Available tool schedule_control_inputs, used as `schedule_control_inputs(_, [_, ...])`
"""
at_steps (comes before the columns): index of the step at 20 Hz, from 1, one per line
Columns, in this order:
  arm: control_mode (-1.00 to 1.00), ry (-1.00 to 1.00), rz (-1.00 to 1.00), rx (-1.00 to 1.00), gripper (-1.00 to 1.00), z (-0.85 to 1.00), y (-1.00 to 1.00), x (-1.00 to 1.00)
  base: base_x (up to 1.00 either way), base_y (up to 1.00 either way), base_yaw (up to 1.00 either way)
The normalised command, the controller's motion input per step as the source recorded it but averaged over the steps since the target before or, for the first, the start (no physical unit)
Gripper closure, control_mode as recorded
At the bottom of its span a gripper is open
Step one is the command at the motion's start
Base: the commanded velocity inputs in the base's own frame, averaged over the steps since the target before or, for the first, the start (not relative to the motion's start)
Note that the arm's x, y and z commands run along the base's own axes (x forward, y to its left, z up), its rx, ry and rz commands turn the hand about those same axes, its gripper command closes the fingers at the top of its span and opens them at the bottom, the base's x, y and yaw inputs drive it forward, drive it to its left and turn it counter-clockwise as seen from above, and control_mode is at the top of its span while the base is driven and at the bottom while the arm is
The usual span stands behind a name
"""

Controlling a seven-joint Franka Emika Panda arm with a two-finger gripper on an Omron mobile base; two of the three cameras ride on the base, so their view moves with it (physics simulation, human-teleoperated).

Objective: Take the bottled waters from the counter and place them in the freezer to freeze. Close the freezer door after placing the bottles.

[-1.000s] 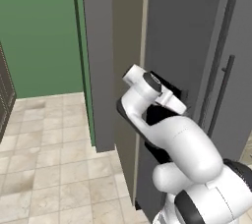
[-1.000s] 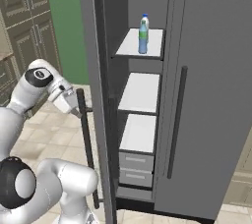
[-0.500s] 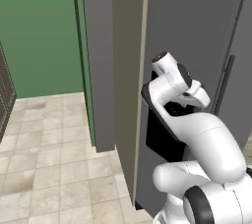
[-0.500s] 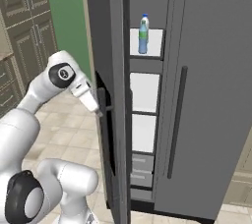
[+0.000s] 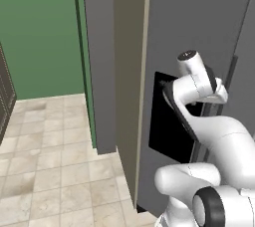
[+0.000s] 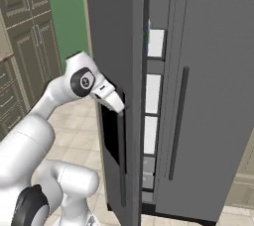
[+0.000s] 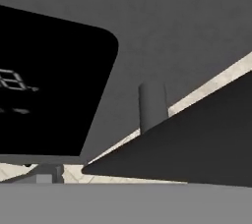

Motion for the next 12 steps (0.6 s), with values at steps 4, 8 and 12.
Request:
schedule_control_inputs(4, [-1.00, -0.06, 0.23, 0.19, -1.00, 0.00, -0.42, 0.16, 0.00, 0.00, 0.00])
schedule_control_inputs(8, [-1.00, -0.09, 0.13, 0.10, -1.00, 0.00, -0.34, 0.06, 0.00, 0.00, 0.00])
schedule_control_inputs(12, [-1.00, -0.18, 0.10, 0.07, -1.00, 0.00, -0.34, 0.00, 0.00, 0.00, 0.00])
